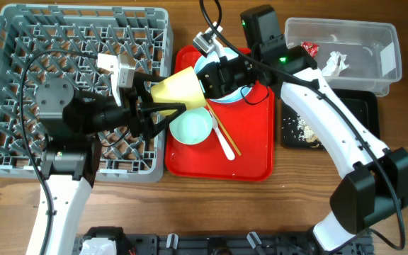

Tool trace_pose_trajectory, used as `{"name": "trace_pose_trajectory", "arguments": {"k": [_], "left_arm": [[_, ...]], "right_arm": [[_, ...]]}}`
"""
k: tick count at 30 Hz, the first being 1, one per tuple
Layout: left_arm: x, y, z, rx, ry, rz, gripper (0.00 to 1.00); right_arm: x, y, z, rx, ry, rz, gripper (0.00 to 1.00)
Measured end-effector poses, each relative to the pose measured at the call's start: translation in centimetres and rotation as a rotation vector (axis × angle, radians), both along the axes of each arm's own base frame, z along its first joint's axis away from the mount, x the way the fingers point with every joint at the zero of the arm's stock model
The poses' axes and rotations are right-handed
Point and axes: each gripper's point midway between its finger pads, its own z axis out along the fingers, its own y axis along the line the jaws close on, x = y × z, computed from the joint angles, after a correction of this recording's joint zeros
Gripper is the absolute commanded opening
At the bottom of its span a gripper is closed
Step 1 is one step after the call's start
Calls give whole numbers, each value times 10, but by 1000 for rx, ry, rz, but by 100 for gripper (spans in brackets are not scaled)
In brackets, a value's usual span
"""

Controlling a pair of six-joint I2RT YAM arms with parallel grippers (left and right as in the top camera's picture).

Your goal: Sort waste into correct bins and load items into the dishwasher rack

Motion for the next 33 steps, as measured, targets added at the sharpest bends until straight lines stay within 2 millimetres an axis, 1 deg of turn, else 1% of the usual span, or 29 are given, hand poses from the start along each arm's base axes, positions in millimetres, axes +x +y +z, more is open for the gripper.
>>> {"name": "trace_pose_trajectory", "arguments": {"k": [5, 9, 11, 12, 13, 14, 15, 17, 18, 19, 21, 22, 23, 24, 25, 26, 27, 29, 30, 31, 33], "left_arm": [[1, 0, -1, 0, 2, 3, 61], [3, 1, -1, -1, 11, 14, 55], [4, 1, -1, -3, 15, 18, 47], [4, 1, -1, -3, 19, 22, 48], [5, 2, -1, -4, 22, 27, 51], [6, 2, -2, -5, 29, 33, 51], [7, 2, -3, -3, 35, 36, 51], [11, 3, -12, 13, 77, 66, 51], [13, 5, -17, 24, 95, 86, 51], [16, 6, -22, 41, 108, 110, 51], [24, 13, -35, 75, 139, 178, 52], [29, 19, -42, 93, 162, 218, 54], [35, 28, -52, 115, 197, 273, 53], [44, 44, -66, 150, 245, 362, 52], [51, 62, -80, 187, 293, 455, 49], [54, 74, -92, 217, 339, 516, 46], [56, 91, -105, 252, 395, 596, 43], [53, 119, -126, 310, 507, 714, 41], [49, 132, -135, 338, 557, 768, 40], [48, 150, -139, 366, 589, 841, 40], [39, 172, -141, 422, 665, 934, 40]], "right_arm": [[-1, 0, 1, 3, 4, 4, 4], [0, 0, 0, 2, 1, 1, 5], [0, 0, 0, 2, -1, 0, 6], [1, 0, 0, 1, -3, -1, 11], [1, 0, 0, 2, -6, -2, 17], [1, 0, 1, 2, -6, -2, 22], [1, 0, 1, 3, -7, -2, 25], [6, 2, -3, -23, -6, -28, 29], [10, 3, -7, -49, -12, -56, 33], [15, 3, -12, -73, -19, -83, 34], [31, 0, -27, -159, -19, -175, 34], [41, -7, -37, -213, -7, -232, 34], [49, -14, -43, -249, 1, -274, 34], [69, -32, -58, -334, 6, -376, 33], [76, -47, -71, -402, 30, -432, 33], [83, -62, -81, -461, 37, -480, 33], [87, -77, -92, -525, 52, -519, 33], [87, -100, -109, -639, 69, -565, 33], [84, -116, -118, -718, 66, -591, 33], [83, -125, -120, -754, 60, -605, 33], [74, -152, -121, -871, 48, -637, 33]]}}
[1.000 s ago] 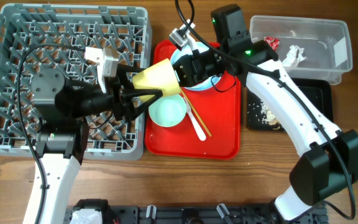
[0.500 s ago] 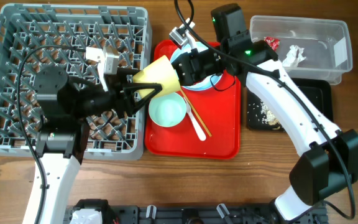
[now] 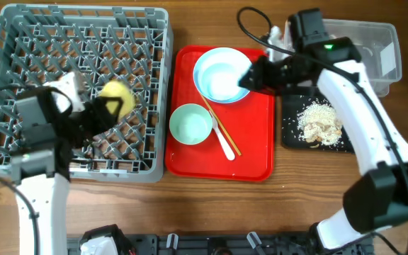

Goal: Sort waste into correct bins and load items into the dishwasher rack
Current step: 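Place the yellow cup upside down in the dish rack with the left gripper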

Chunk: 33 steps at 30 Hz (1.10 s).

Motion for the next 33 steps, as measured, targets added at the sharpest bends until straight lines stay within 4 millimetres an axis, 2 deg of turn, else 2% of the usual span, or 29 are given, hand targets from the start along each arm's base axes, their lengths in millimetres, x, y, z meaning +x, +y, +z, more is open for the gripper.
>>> {"name": "trace_pose_trajectory", "arguments": {"k": [2, 5, 8, 16, 19, 22, 24, 26, 30, 33], "left_arm": [[-2, 28, 9, 80, 20, 105, 39], [-10, 52, 6, 164, 72, 200, 39], [-13, 59, -5, 188, 126, 222, 39], [-1, 67, -66, 170, 331, 212, 42], [2, 68, -81, 165, 377, 206, 42], [3, 68, -95, 157, 416, 200, 53], [4, 67, -98, 153, 427, 196, 100], [4, 66, -101, 153, 437, 190, 100], [3, 66, -103, 151, 446, 189, 100], [4, 66, -100, 151, 444, 189, 100]], "right_arm": [[-7, -24, 10, -88, -19, -28, 33], [-8, -52, 32, -169, -89, -72, 33], [-9, -58, 34, -197, -105, -76, 33], [-8, -61, 33, -220, -116, -63, 33], [-9, -61, 33, -221, -116, -61, 34], [-9, -61, 33, -221, -116, -60, 34], [-9, -61, 33, -221, -116, -61, 34], [-9, -61, 33, -221, -116, -61, 34], [-10, -61, 32, -225, -114, -54, 51], [-13, -62, 31, -230, -101, -50, 57]]}}
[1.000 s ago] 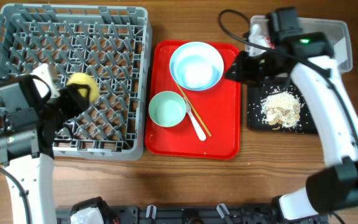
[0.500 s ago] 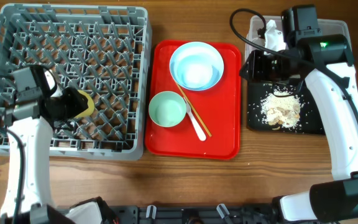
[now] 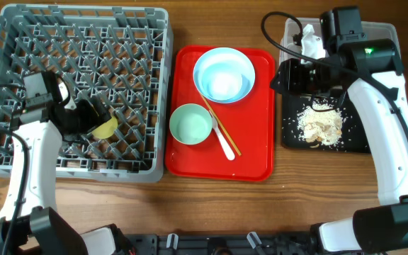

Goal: Sort waste into correct bins and load items into the dishwasher rack
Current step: 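Place the yellow cup upside down in the dish rack with the left gripper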

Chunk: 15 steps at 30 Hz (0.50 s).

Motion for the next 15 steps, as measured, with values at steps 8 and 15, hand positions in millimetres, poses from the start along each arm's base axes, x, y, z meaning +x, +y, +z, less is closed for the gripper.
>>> {"name": "trace_pose_trajectory", "arguments": {"k": [8, 15], "left_arm": [[20, -17, 88, 13, -230, -61, 100], [16, -131, 108, -47, -301, -400, 100]], "right_arm": [[0, -1, 0, -7, -7, 12, 72], [10, -40, 0, 3, 9, -139, 82]]}}
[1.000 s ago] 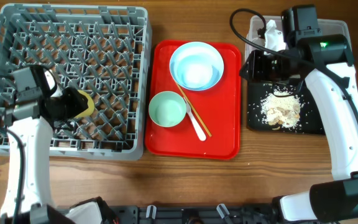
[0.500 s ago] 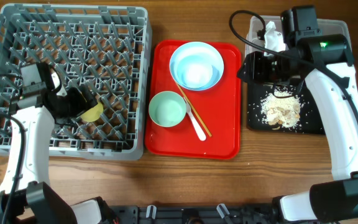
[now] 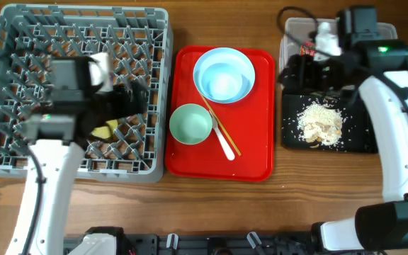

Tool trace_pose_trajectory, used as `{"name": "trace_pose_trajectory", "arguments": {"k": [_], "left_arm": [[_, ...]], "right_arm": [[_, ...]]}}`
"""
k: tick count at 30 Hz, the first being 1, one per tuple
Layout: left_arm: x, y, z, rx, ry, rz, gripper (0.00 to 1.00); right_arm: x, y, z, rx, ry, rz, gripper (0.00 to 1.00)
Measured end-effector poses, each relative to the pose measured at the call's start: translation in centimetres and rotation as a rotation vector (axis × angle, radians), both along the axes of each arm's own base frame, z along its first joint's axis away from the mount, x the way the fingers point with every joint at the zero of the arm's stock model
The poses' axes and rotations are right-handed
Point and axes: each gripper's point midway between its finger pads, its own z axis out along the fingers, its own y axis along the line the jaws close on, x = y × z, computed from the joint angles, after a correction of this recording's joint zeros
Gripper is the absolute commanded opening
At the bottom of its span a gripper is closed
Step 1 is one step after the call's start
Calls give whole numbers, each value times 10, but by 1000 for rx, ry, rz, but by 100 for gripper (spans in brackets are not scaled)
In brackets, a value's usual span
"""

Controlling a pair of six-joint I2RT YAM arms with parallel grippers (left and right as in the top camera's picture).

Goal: Sort waste into correct bins and load items into the dishwasher rack
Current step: 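Place the yellow cup upside down in the dish rack with the left gripper, then grasp the green cup on the tray with the left gripper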

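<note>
A yellow cup (image 3: 105, 131) lies on its side in the grey dishwasher rack (image 3: 83, 11), in the lower middle. My left gripper (image 3: 133, 99), blurred, hovers above and to the right of the cup, apart from it, and looks open and empty. On the red tray (image 3: 257, 159) stand a light blue bowl (image 3: 223, 74) and a small green bowl (image 3: 190, 124), with chopsticks (image 3: 217, 117) and a white spoon (image 3: 227, 147) beside them. My right gripper (image 3: 295, 71) hangs over the far left corner of the black tray (image 3: 360, 142). Its jaws are dark against the tray.
A heap of food scraps (image 3: 321, 124) lies on the black tray. Behind it stands a clear plastic bin (image 3: 388, 32) with crumpled white paper (image 3: 324, 32) and a red wrapper at its left end. Cables trail from both arms.
My left gripper was down at the yellow cup in the rack; it now stands higher and further right, with the cup left lying there. My right gripper has shifted slightly right and back.
First my left gripper held the yellow cup at the rack's right edge while the right one was over the blue bowl. Then the cup was over the rack's middle and the right gripper beside the bowl. Then the cup was down in the rack, where it now lies released.
</note>
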Motion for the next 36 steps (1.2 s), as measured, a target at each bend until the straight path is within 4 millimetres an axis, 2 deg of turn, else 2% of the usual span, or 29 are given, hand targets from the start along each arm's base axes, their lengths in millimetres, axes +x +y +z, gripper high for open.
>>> {"name": "trace_pose_trajectory", "arguments": {"k": [3, 5, 6, 7, 9, 11, 14, 15, 17, 20, 24, 26, 28, 29, 31, 36], "left_arm": [[1, -52, 5, -31, -45, -154, 100], [2, -69, 5, -38, -60, -202, 100], [4, -91, 2, -41, -75, -257, 100], [3, -104, -4, -36, -66, -292, 100], [0, -132, -29, -1, -20, -357, 99], [-6, -148, -55, 46, 39, -398, 97], [-14, -163, -91, 105, 121, -442, 86], [-18, -168, -105, 127, 153, -458, 82], [-23, -173, -126, 156, 204, -475, 73], [-28, -174, -153, 195, 265, -489, 52], [-30, -167, -182, 245, 333, -475, 42], [-31, -164, -192, 266, 356, -471, 31], [-30, -162, -195, 278, 360, -465, 23], [-30, -161, -196, 285, 357, -466, 15], [-29, -161, -196, 290, 355, -461, 4], [-22, -163, -189, 307, 318, -463, 4]], "right_arm": [[-12, -16, -6, -31, 65, -49, 88], [-23, -23, -12, -77, 123, -79, 89], [-28, -27, -14, -101, 146, -99, 89], [-31, -31, -15, -121, 161, -111, 89], [-39, -40, -18, -173, 197, -140, 89], [-46, -44, -19, -198, 221, -151, 89], [-51, -48, -13, -213, 200, -164, 88], [-56, -48, -7, -214, 180, -171, 90], [-64, -49, 4, -215, 141, -177, 90], [-72, -49, 18, -213, 88, -183, 90], [-73, -49, 19, -213, 83, -184, 90], [-73, -49, 18, -213, 86, -186, 90], [-74, -49, 18, -213, 87, -186, 90], [-73, -49, 18, -213, 87, -186, 90], [-74, -49, 18, -213, 87, -186, 90], [-74, -49, 18, -213, 88, -186, 90]]}}
